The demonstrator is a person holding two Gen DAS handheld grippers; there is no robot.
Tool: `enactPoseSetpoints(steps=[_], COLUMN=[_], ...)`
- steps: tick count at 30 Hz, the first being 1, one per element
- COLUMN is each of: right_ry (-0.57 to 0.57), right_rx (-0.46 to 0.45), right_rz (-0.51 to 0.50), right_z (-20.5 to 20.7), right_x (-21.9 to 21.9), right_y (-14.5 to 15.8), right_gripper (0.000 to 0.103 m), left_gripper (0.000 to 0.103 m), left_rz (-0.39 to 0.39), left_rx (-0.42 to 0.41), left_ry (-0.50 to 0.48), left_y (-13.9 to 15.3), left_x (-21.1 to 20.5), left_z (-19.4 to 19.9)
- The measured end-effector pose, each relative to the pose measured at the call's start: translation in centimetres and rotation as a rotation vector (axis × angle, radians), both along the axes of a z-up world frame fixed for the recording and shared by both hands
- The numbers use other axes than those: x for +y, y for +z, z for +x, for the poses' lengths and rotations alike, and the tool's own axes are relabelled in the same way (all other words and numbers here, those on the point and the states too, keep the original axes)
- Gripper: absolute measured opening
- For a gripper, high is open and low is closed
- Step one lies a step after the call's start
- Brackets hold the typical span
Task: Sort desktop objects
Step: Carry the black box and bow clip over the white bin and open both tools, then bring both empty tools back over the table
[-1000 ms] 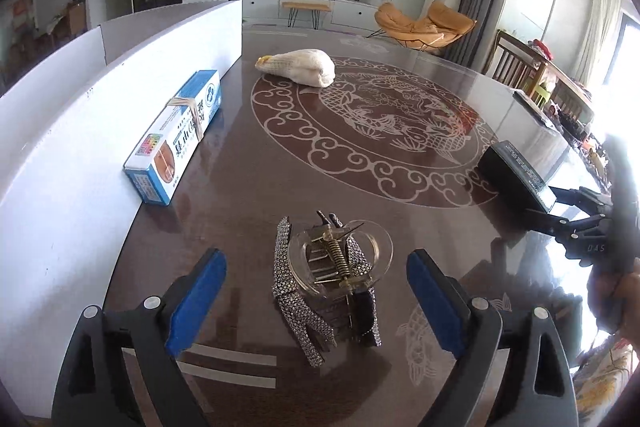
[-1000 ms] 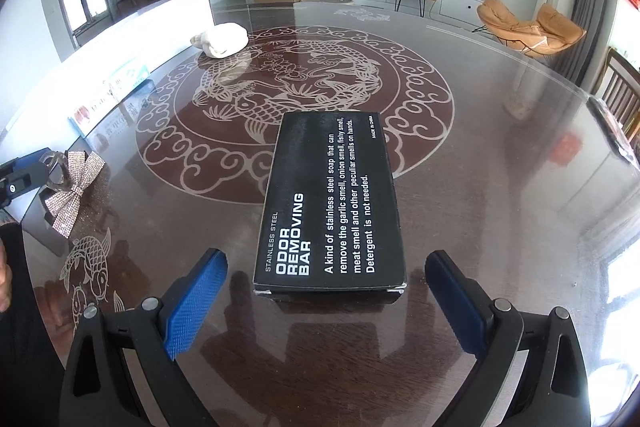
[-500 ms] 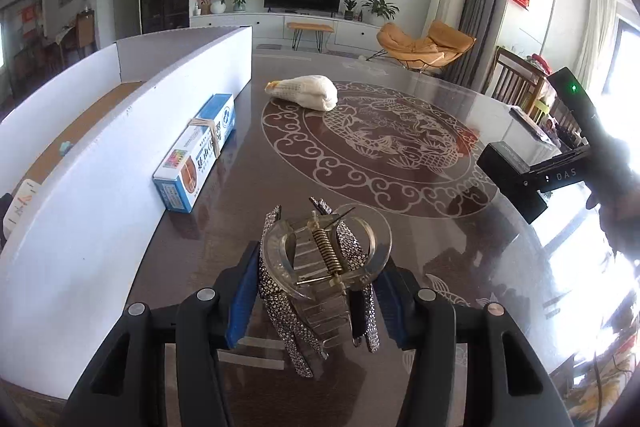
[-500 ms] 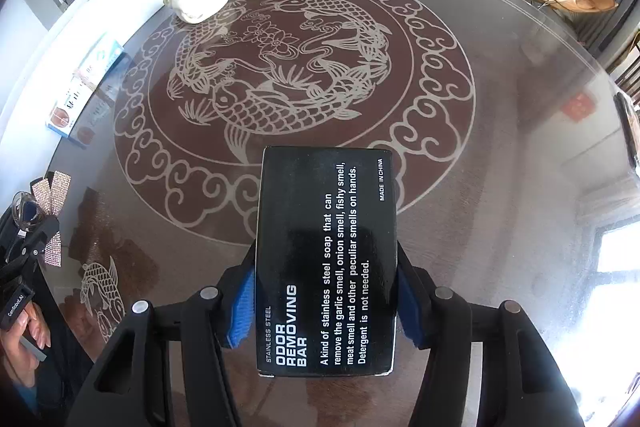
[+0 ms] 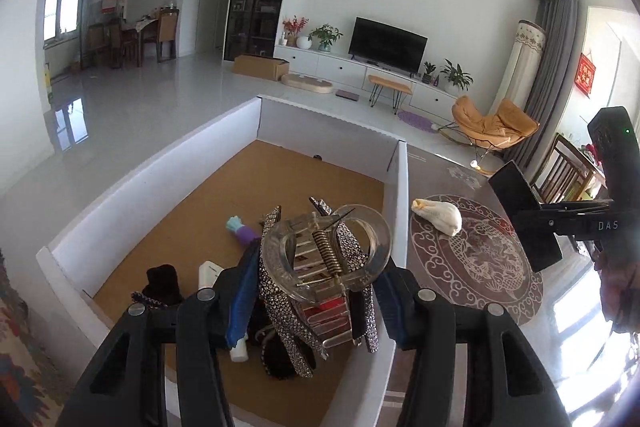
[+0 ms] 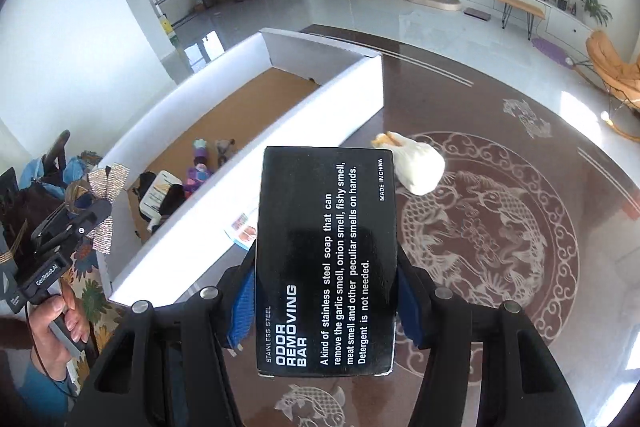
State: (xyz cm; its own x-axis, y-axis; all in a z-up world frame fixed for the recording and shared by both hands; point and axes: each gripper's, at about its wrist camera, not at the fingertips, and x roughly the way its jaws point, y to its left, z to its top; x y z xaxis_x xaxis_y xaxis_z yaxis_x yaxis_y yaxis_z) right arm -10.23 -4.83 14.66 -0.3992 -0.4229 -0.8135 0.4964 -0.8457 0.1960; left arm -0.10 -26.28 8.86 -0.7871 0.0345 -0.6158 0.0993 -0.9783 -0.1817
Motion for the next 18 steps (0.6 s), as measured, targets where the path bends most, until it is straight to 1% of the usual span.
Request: enactPoseSetpoints(steps=[2,5,8,10,11,12,13,14,15,17,18], right_ry=[0.067,0.156,0.203,0.218,0.223,0.233,0.243,0.245,0.240,0.227,0.213], right_rx=[0.011,0.006,-0.017,-0.042,-0.055,-0.073,-0.096,-0.101,-0.085,-0.036,-0.003], right_rz=[-0.049,-0.087,-0.064,-0.040,-0.035,-0.043,-0.062,-0.087,-0.115,-0.170,-0.190], right_z=[-0.5,-0.8,-0.9,-0.9,-0.8,-0.8,-0.8,-0.6,-0.4,0.1,0.3], right_x=[-5.0,-12.4,-18.3,-21.0,-22.0,-22.6,-23.0,-23.0,-22.5,-20.9,-19.6], right_y=[0.9,0.7,-1.3,-3.3,-4.2,-5.2,-6.0,-6.2,-6.1,-5.1,-4.5], right_gripper=[0.059,0.059,0.059,0.060,0.061,0.071,0.077,0.085,0.087,0.090,0.094], left_gripper=[0.053,0.053,0.054,0.055,0.057,0.064,0.077,0.082,0.088,0.088,0.088], left_rz=[-0.016,-0.050,-0.076,-0.126,-0.150,-0.163,-0.166,-0.167,-0.172,-0.187,-0.187], left_rx=[-0.044,-0.118,-0.203,-0.281,-0.300,-0.302,-0.291,-0.267,-0.239,-0.190,-0.164], left_ry=[0.036,0.068,0.098,0.142,0.161,0.171,0.172,0.172,0.172,0.170,0.160], left_y=[-0.5,-2.0,-4.0,-5.5,-5.9,-6.3,-6.4,-6.2,-6.0,-5.3,-4.8], left_x=[-2.6,-5.1,-6.4,-6.8,-6.8,-6.9,-6.8,-6.7,-6.4,-5.6,-4.9], left_z=[-1.5,-3.5,-4.8,-5.4,-5.3,-5.1,-4.7,-4.1,-3.3,-1.9,-1.1])
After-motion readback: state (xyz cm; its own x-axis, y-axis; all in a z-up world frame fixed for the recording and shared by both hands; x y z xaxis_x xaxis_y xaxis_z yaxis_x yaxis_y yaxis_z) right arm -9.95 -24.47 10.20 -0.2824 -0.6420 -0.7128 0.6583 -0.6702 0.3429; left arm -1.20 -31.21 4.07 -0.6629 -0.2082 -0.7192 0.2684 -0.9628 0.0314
